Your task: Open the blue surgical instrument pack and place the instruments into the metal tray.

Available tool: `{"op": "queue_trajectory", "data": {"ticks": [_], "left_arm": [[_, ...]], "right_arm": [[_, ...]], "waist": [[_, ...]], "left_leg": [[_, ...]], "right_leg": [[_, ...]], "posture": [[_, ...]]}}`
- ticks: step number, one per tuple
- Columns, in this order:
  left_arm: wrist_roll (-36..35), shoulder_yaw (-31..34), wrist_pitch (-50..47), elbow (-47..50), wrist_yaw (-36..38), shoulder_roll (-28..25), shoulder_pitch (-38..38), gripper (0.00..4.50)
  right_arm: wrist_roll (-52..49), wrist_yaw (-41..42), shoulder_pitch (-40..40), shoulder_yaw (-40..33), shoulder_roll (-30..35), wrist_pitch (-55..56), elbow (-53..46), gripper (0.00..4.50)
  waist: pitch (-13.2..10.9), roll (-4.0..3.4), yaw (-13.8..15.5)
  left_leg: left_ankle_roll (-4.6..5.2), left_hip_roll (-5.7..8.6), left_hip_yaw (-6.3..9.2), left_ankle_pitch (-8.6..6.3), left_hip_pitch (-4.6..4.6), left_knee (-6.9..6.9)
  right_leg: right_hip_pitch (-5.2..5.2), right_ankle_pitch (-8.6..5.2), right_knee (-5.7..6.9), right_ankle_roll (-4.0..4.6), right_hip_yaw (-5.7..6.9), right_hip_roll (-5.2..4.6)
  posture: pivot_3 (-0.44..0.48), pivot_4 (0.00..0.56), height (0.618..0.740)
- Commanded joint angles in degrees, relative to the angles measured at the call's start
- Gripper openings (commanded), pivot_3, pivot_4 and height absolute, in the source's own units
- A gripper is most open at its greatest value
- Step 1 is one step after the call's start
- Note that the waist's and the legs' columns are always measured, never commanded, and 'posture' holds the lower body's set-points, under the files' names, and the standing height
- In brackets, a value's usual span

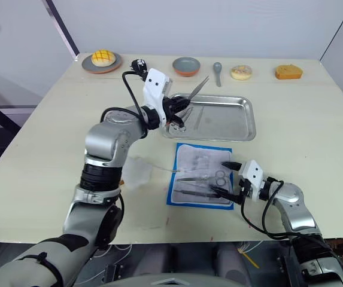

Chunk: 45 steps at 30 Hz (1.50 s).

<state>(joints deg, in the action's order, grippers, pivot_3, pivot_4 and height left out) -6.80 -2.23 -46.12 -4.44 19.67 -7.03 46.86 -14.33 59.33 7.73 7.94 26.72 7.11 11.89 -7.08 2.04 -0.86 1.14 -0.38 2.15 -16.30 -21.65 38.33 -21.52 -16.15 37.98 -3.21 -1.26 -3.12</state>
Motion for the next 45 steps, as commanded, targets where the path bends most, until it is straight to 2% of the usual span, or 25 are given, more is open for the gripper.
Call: {"op": "queue_trajectory", "data": {"ticks": [1, 9, 16, 23, 37, 38, 39, 40, 43, 45], "left_arm": [[1.48, 1.20, 1.41, -5.24, -7.26, 3.90, 2.41, 0.08], [2.37, -0.55, 9.07, -14.44, -11.50, 9.72, 2.96, 0.08], [3.26, -0.01, 16.07, -30.05, -14.36, 13.58, 5.58, 0.08], [3.37, 1.59, 20.42, -39.05, -16.61, 14.59, 8.66, 0.08], [3.51, 3.04, 21.80, -47.12, -18.45, 14.52, 12.82, 0.08], [3.42, 3.29, 21.78, -47.49, -18.70, 14.51, 12.97, 0.90], [3.69, 3.24, 22.03, -47.65, -19.17, 14.40, 12.98, 0.94], [3.76, 3.27, 22.24, -47.84, -19.48, 14.36, 13.01, 1.18], [3.94, 3.00, 22.53, -48.28, -19.53, 14.22, 13.13, 2.55], [3.95, 2.96, 22.66, -48.36, -19.58, 14.15, 13.24, 2.55]], "right_arm": [[3.39, 0.25, -2.86, 3.27, -0.22, -2.74, 5.63, 4.50], [3.31, 0.03, -2.94, 3.08, -0.30, -2.80, 5.32, 4.50], [3.49, 0.05, -2.32, 3.02, -0.10, -2.78, 5.64, 4.50], [3.49, -0.03, -2.58, 3.14, -0.31, -2.78, 5.36, 4.50], [3.62, -0.78, -2.96, 3.01, -0.45, -2.50, 5.12, 4.50], [3.60, -0.81, -2.97, 2.96, -0.44, -2.51, 5.10, 4.50], [3.59, -0.86, -3.08, 2.96, -0.42, -2.52, 4.99, 4.50], [3.58, -0.85, -3.17, 2.95, -0.39, -2.51, 4.94, 4.50], [3.57, -0.96, -3.40, 2.95, -0.34, -2.59, 4.72, 4.50], [3.53, -1.00, -3.40, 2.95, -0.32, -2.65, 4.64, 4.50]], "waist": [[0.00, 0.01, -0.04], [0.00, 0.00, -0.07], [0.00, 0.00, -0.03], [0.00, 0.00, -0.09], [0.00, 0.00, -0.08], [0.00, 0.00, -0.08], [0.00, 0.01, -0.08], [0.00, 0.00, -0.08], [0.00, 0.00, -0.08], [0.00, 0.00, -0.08]], "left_leg": [[0.00, 0.01, 0.00, 0.00, 0.00, 0.00], [-0.16, 0.00, -0.02, 0.08, -0.01, -0.02], [-0.14, 0.04, -0.02, 0.07, -0.02, -0.02], [-0.06, 0.06, -0.03, 0.02, -0.01, -0.02], [-0.09, 0.12, -0.03, 0.04, -0.01, -0.03], [-0.12, 0.12, -0.03, 0.06, -0.01, -0.02], [-0.12, 0.12, -0.03, 0.06, -0.01, -0.03], [-0.13, 0.11, -0.03, 0.06, -0.01, -0.03], [-0.12, 0.12, -0.03, 0.06, -0.01, -0.03], [-0.14, 0.11, -0.03, 0.07, -0.01, -0.03]], "right_leg": [[0.00, 0.00, 0.00, 0.00, -0.01, -0.01], [-0.02, 0.00, -0.01, 0.00, -0.03, -0.02], [-0.02, 0.00, -0.02, 0.00, -0.01, -0.03], [-0.02, 0.00, -0.02, 0.00, 0.00, -0.02], [-0.01, 0.00, -0.02, -0.01, 0.01, -0.01], [-0.01, 0.00, -0.02, -0.01, 0.01, -0.01], [-0.01, 0.00, -0.02, -0.01, 0.01, -0.01], [-0.01, 0.00, -0.02, -0.01, 0.01, -0.01], [-0.01, 0.00, -0.02, -0.01, 0.01, 0.00], [-0.01, 0.00, -0.02, -0.01, 0.01, -0.01]], "posture": [[0.000, 0.150, 0.740], [0.000, 0.150, 0.740], [0.000, 0.150, 0.740], [0.000, 0.150, 0.740], [0.000, 0.150, 0.740], [0.000, 0.150, 0.740], [0.000, 0.150, 0.740], [0.000, 0.150, 0.740], [0.000, 0.150, 0.740], [0.000, 0.150, 0.740]]}}
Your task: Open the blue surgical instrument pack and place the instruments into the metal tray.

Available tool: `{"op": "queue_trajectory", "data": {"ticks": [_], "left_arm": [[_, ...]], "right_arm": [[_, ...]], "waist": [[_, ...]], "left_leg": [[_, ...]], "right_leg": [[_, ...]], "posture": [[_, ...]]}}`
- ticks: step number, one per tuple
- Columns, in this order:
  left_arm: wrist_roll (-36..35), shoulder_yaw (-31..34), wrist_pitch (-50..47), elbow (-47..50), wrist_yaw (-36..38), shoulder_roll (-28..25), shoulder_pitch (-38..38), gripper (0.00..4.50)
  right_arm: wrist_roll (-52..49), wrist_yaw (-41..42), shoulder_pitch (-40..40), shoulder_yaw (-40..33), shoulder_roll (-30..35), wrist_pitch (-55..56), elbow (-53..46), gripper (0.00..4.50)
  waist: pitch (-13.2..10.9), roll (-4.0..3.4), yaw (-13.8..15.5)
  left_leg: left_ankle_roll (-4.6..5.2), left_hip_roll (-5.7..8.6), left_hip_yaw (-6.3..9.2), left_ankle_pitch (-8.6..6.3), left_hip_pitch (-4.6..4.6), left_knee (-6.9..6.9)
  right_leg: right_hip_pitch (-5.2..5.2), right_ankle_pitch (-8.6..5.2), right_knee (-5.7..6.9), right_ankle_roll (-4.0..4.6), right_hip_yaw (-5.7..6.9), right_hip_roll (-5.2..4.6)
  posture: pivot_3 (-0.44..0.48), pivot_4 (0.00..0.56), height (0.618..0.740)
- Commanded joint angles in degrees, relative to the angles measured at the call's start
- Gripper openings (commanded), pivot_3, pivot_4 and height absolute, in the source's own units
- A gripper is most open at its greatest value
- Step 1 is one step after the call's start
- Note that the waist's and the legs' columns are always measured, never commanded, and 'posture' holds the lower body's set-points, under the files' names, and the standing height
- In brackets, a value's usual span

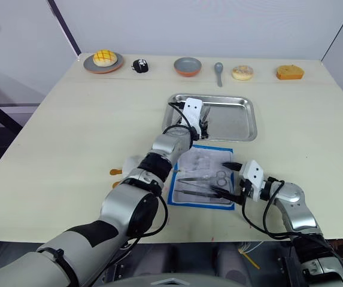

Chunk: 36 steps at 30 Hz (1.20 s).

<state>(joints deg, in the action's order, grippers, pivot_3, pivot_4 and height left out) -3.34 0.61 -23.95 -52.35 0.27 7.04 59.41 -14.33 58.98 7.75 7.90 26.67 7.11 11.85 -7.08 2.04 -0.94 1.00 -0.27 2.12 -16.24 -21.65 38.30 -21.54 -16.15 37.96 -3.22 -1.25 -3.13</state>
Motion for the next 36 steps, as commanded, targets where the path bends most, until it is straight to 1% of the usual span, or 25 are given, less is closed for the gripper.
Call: {"op": "queue_trajectory", "data": {"ticks": [1, 9, 11, 14, 18, 21, 24, 26, 28, 32, 36], "left_arm": [[0.59, 0.02, 0.70, -0.29, -0.18, -0.01, 0.73, 2.55], [-0.27, -0.43, 3.79, 7.02, 4.43, -1.12, 0.41, 2.55], [-0.40, -1.15, 5.78, 10.17, 7.86, -2.31, -0.19, 2.55], [-2.70, -0.82, 10.95, 15.17, 14.80, -3.90, -2.21, 2.55], [-4.93, -0.98, 12.61, 20.51, 23.26, -7.31, -5.30, 2.55], [-6.77, -0.46, 13.32, 25.68, 30.99, -13.27, -8.16, 2.55], [-10.80, 0.37, 10.87, 31.17, 39.85, -18.99, -11.18, 2.55], [-13.55, -0.09, 8.95, 35.05, 47.42, -23.66, -13.44, 2.55], [-14.77, -0.80, 8.74, 37.55, 53.30, -27.94, -15.20, 2.55], [-17.08, -0.72, 9.62, 40.36, 61.53, -33.29, -17.15, 2.55], [-19.63, -1.40, 9.50, 43.77, 72.09, -39.39, -20.40, 2.55]], "right_arm": [[3.52, -0.68, -3.43, 2.99, -0.26, -2.65, 4.68, 4.50], [3.50, -0.75, -3.45, 3.02, -0.34, -2.59, 4.72, 4.50], [3.49, -0.69, -3.44, 3.05, -0.36, -2.53, 4.83, 4.50], [3.55, -0.74, -3.25, 3.12, -0.59, -2.38, 5.24, 4.50], [3.70, -0.89, -2.98, 3.33, -1.08, -2.10, 5.85, 4.50], [3.56, -0.89, -3.08, 3.37, -1.33, -2.23, 5.84, 4.50], [3.67, -0.96, -3.20, 3.33, -1.44, -2.14, 5.96, 4.50], [3.70, -0.92, -3.23, 3.36, -1.44, -2.14, 5.95, 4.50], [3.69, -0.83, -3.18, 3.35, -1.42, -2.10, 6.03, 4.50], [3.71, -0.65, -3.08, 3.32, -1.30, -1.94, 6.29, 4.50], [3.68, -0.50, -3.15, 3.25, -1.21, -1.85, 6.38, 4.50]], "waist": [[0.00, 0.00, 0.00], [-0.01, -0.01, 0.00], [-0.02, -0.01, -0.01], [-0.02, -0.03, -0.05], [-0.02, -0.03, -0.10], [-0.03, -0.05, -0.42], [-0.04, -0.06, -0.56], [-0.04, -0.06, -0.58], [-0.01, -0.03, -0.45], [-0.02, -0.03, -0.48], [-0.06, -0.10, -0.70]], "left_leg": [[0.00, 0.00, 0.00, 0.00, 0.00, 0.00], [-0.03, -0.01, 0.00, 0.01, -0.01, 0.00], [-0.05, -0.03, 0.00, 0.03, -0.02, 0.00], [-0.08, -0.04, -0.02, 0.04, -0.01, -0.01], [-0.11, -0.08, -0.04, 0.05, 0.02, -0.02], [-0.11, -0.11, -0.05, 0.05, 0.02, -0.04], [-0.10, -0.14, 0.01, 0.05, 0.02, -0.05], [-0.10, -0.15, 0.01, 0.05, 0.01, -0.05], [-0.08, -0.15, 0.04, 0.03, 0.00, -0.04], [-0.02, -0.15, 0.05, 0.00, 0.01, -0.04], [0.08, -0.16, 0.04, -0.06, 0.02, -0.05]], "right_leg": [[0.00, 0.00, 0.00, 0.00, 0.00, 0.00], [-0.01, 0.00, 0.00, 0.00, 0.00, 0.00], [-0.01, 0.00, 0.00, 0.00, 0.00, 0.00], [-0.01, 0.00, 0.00, 0.00, -0.02, -0.01], [0.00, 0.00, 0.00, 0.01, -0.05, -0.01], [-0.01, 0.00, 0.00, 0.02, -0.07, 0.02], [-0.02, 0.02, 0.00, 0.06, -0.02, 0.04], [-0.02, 0.02, -0.01, 0.06, -0.01, 0.02], [-0.01, 0.01, -0.03, 0.06, 0.02, 0.01], [0.00, 0.01, -0.03, 0.07, 0.04, 0.00], [0.00, 0.00, -0.03, 0.09, 0.01, 0.01]], "posture": [[0.000, 0.150, 0.740], [0.000, 0.150, 0.740], [0.000, 0.150, 0.740], [0.000, 0.150, 0.740], [0.000, 0.150, 0.740], [0.000, 0.150, 0.740], [0.000, 0.150, 0.740], [0.000, 0.150, 0.740], [0.000, 0.150, 0.740], [0.000, 0.150, 0.740], [0.000, 0.150, 0.740]]}}
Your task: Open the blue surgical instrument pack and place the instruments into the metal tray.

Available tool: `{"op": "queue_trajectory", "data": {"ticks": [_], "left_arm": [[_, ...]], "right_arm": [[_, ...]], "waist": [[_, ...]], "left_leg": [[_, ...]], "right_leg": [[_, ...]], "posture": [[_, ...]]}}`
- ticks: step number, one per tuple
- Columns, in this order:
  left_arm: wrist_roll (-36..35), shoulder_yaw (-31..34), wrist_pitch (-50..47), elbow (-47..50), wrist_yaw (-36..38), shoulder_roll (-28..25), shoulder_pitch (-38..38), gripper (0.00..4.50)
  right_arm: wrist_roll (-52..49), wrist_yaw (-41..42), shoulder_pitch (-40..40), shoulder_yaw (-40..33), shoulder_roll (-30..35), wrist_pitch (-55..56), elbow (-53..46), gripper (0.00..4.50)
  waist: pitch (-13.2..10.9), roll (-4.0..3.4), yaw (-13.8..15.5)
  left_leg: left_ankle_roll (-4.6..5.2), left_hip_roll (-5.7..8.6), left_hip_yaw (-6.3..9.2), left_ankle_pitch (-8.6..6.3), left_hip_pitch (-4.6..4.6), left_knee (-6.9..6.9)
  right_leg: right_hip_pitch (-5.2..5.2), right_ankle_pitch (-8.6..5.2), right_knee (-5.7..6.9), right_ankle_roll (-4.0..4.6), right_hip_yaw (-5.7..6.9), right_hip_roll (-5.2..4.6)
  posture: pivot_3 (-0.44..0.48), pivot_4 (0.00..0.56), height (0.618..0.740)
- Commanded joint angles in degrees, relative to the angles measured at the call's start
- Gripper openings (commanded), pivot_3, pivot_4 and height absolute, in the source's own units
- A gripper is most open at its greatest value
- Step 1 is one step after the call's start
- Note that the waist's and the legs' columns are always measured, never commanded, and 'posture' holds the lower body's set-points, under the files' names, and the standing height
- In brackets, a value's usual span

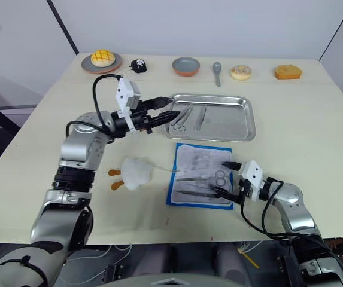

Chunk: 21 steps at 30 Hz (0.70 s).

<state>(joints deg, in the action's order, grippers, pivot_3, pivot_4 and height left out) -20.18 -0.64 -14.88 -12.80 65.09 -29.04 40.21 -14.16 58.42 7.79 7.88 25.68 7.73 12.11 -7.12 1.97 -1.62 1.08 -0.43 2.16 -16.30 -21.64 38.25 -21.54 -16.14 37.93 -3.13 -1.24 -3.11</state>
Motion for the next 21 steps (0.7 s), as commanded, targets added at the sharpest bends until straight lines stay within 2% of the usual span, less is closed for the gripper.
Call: {"op": "queue_trajectory", "data": {"ticks": [1, 5, 8, 11, 13, 16, 21], "left_arm": [[-3.37, -0.15, 0.10, 4.93, 8.86, -4.34, -1.76, 2.99], [-7.11, 0.16, -1.74, 7.79, 20.49, -11.38, -3.96, 4.42], [-9.67, -1.79, 2.41, 7.93, 27.20, -18.32, -5.34, 4.42], [-14.63, -6.93, 8.22, 8.44, 27.41, -25.61, -6.45, 4.42], [-17.17, -9.32, 10.15, 8.27, 27.41, -28.45, -6.39, 4.42], [-19.50, -11.63, 11.51, 8.22, 27.41, -30.17, -6.10, 4.42], [-18.55, -12.21, 11.91, 9.21, 27.41, -27.72, -6.65, 4.42]], "right_arm": [[3.47, 0.12, -3.25, 3.20, -0.15, -2.46, 6.08, 4.50], [3.31, 0.37, -3.49, 2.83, 0.51, -2.52, 5.82, 4.50], [3.16, 0.46, -3.58, 2.52, 0.97, -2.65, 5.60, 4.50], [3.13, 0.44, -3.85, 2.47, 1.20, -2.64, 5.42, 4.50], [3.07, 0.46, -4.33, 2.53, 1.35, -2.58, 5.10, 4.50], [2.93, 0.46, -4.88, 2.60, 1.58, -2.68, 4.55, 4.50], [2.78, 0.30, -5.24, 2.55, 1.76, -3.15, 3.79, 4.50]], "waist": [[-0.04, -0.06, 0.01], [-0.11, -0.15, 0.08], [-0.18, -0.26, 0.04], [-0.19, -0.26, 0.27], [-0.18, -0.24, 0.67], [-0.17, -0.23, 0.80], [-0.18, -0.24, 0.84]], "left_leg": [[0.02, -0.01, 0.01, -0.01, 0.00, 0.00], [0.06, -0.01, 0.01, -0.03, -0.02, 0.01], [0.07, -0.01, 0.01, -0.04, -0.02, 0.00], [0.09, 0.00, 0.01, -0.04, -0.01, 0.00], [0.09, 0.00, 0.00, -0.05, -0.02, 0.00], [0.10, 0.00, 0.00, -0.05, -0.01, 0.01], [0.11, 0.01, -0.03, -0.05, -0.03, 0.01]], "right_leg": [[0.00, 0.00, -0.01, 0.00, 0.02, 0.01], [0.00, 0.00, -0.01, 0.00, 0.04, 0.02], [-0.01, -0.01, -0.02, 0.01, 0.06, 0.04], [0.00, -0.01, -0.04, 0.00, 0.04, -0.01], [0.00, -0.01, -0.07, 0.00, 0.03, -0.02], [0.00, -0.01, -0.07, 0.00, 0.04, -0.02], [0.00, -0.02, -0.06, -0.01, 0.04, 0.03]], "posture": [[0.000, 0.150, 0.740], [0.000, 0.150, 0.740], [0.000, 0.150, 0.740], [0.000, 0.150, 0.740], [0.000, 0.150, 0.740], [0.000, 0.150, 0.740], [0.000, 0.150, 0.740]]}}
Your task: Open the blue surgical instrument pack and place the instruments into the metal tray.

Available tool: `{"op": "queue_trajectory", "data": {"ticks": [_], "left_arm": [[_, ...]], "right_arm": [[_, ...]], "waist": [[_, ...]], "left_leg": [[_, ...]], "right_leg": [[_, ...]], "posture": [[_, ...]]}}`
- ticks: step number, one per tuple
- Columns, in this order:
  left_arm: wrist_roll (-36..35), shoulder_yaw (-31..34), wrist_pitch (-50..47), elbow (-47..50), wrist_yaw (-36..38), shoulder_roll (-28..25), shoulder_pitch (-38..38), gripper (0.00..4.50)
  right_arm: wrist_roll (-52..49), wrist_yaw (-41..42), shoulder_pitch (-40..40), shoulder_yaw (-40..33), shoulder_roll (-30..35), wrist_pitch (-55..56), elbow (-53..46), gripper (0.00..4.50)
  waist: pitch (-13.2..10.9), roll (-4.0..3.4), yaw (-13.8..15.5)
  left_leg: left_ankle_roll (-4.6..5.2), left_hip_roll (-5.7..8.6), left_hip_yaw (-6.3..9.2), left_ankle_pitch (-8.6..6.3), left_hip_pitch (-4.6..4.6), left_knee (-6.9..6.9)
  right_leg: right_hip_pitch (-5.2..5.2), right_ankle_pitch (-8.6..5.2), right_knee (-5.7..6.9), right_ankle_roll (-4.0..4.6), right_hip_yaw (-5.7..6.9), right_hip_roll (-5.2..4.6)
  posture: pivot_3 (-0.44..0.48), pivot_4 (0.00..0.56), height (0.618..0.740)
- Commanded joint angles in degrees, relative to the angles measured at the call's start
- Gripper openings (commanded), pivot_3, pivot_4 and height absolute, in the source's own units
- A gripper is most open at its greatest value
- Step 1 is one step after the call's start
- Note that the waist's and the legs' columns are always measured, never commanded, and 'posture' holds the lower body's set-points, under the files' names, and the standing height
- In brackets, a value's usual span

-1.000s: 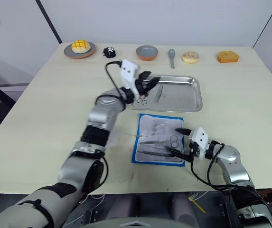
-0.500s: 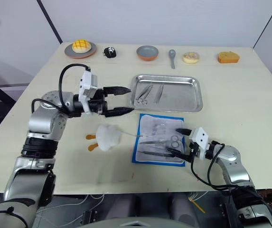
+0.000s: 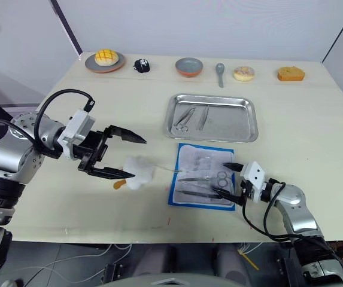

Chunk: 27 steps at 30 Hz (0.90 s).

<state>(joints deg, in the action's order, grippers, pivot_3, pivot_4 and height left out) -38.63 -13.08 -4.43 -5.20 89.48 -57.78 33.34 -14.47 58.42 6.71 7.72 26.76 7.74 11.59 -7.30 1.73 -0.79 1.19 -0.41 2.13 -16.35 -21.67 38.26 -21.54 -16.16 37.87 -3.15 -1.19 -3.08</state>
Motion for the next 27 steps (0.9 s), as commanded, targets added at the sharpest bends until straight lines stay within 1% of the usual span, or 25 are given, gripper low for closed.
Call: {"op": "queue_trajectory", "data": {"ticks": [1, 7, 12, 15, 18, 22, 25, 27], "left_arm": [[0.74, 0.34, 1.46, 1.65, 3.02, 1.98, -0.01, 4.42], [6.98, -0.38, 4.88, 0.53, 2.44, 8.97, -2.77, 4.42], [11.02, -1.70, 5.29, -1.02, 0.57, 14.42, -4.58, 4.42], [14.86, -3.14, 6.65, -3.42, -0.96, 18.63, -4.65, 4.42], [19.04, -4.29, 8.11, -5.95, -2.50, 21.30, -4.67, 4.42], [24.24, -6.34, 12.31, -11.90, -3.50, 24.94, -3.98, 4.42], [25.61, -6.16, 12.69, -15.73, -5.13, 28.33, -3.28, 4.42], [26.09, -5.89, 13.50, -16.81, -5.00, 29.40, -3.73, 4.42]], "right_arm": [[3.08, 0.32, -4.15, 2.70, 0.73, -3.17, 4.32, 4.50], [3.13, 0.22, -4.20, 2.66, 0.91, -3.31, 4.26, 4.50], [3.14, 0.17, -4.19, 2.61, 1.03, -3.29, 4.24, 4.50], [2.97, 0.04, -4.19, 2.41, 1.25, -3.60, 3.66, 4.50], [2.79, 0.00, -4.52, 2.24, 1.53, -3.70, 3.15, 4.50], [2.77, -0.39, -5.13, 2.19, 1.81, -3.93, 2.71, 4.50], [2.60, -0.66, -5.18, 2.12, 1.92, -4.14, 2.23, 4.50], [2.51, -0.91, -5.27, 2.02, 1.96, -4.32, 1.82, 4.50]], "waist": [[0.00, 0.00, 0.01], [-0.02, -0.03, 0.04], [0.00, -0.02, 0.12], [0.02, 0.02, 0.17], [0.06, 0.08, 0.15], [0.03, -0.08, 0.24], [0.05, -0.07, 0.48], [0.06, -0.09, 0.46]], "left_leg": [[0.00, 0.00, 0.00, 0.00, 0.00, 0.00], [0.00, 0.04, -0.04, 0.00, 0.00, 0.01], [0.01, 0.04, -0.04, 0.00, 0.00, 0.02], [0.01, 0.05, -0.04, 0.00, 0.00, 0.03], [0.01, 0.08, -0.04, 0.00, -0.01, 0.04], [0.01, 0.09, -0.03, 0.00, -0.02, 0.04], [0.01, 0.10, -0.01, 0.00, -0.03, 0.05], [0.01, 0.11, -0.01, 0.00, -0.03, 0.05]], "right_leg": [[0.00, 0.00, 0.00, 0.00, 0.00, 0.01], [0.00, 0.00, 0.01, -0.01, -0.02, 0.05], [0.00, 0.00, 0.01, -0.01, -0.02, 0.04], [0.01, 0.00, 0.00, -0.01, -0.01, 0.05], [0.00, 0.00, 0.01, -0.01, -0.01, 0.05], [0.00, 0.00, 0.00, -0.01, 0.00, 0.04], [0.01, 0.00, 0.00, -0.01, 0.03, 0.01], [0.02, 0.00, 0.00, -0.01, 0.03, 0.01]], "posture": [[0.000, 0.150, 0.740], [0.000, 0.150, 0.740], [0.000, 0.150, 0.740], [0.000, 0.150, 0.740], [0.000, 0.150, 0.740], [0.000, 0.150, 0.740], [0.000, 0.150, 0.740], [0.000, 0.150, 0.740]]}}
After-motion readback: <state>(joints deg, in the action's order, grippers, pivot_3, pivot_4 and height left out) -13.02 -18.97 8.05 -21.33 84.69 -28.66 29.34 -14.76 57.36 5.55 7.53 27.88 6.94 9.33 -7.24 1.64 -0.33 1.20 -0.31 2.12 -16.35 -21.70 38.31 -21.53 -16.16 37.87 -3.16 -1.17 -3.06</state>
